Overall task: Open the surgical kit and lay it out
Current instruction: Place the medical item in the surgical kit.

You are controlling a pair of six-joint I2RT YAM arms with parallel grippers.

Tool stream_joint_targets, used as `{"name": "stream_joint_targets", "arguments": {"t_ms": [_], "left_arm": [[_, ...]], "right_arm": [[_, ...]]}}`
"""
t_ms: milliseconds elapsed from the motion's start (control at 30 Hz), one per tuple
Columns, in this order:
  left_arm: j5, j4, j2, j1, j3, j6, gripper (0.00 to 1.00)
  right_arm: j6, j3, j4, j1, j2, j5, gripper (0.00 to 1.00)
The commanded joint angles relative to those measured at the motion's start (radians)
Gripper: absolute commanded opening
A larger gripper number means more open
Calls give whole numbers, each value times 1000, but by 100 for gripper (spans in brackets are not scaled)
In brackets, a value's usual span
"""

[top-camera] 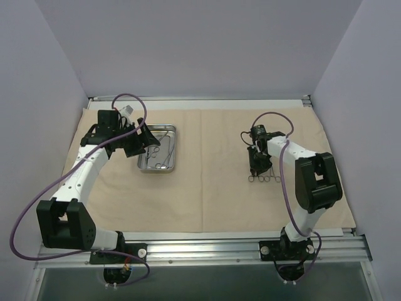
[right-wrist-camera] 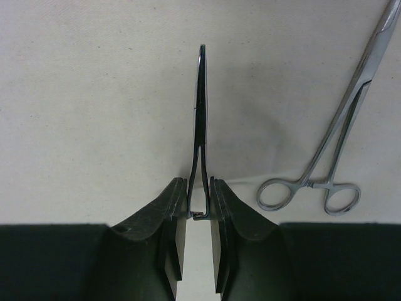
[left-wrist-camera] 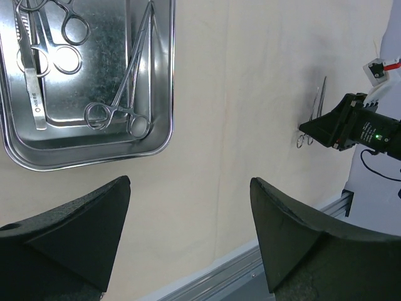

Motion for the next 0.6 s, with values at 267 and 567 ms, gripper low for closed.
{"name": "stream_joint_targets", "arguments": {"t_ms": [267,567], "left_arm": [[52,43,31,16,43,5,86],[39,0,88,14,81,19,85]], "right_arm": [[-4,-7,-1,-23,26,26,1],[-1,11,0,-23,52,9,7]]}}
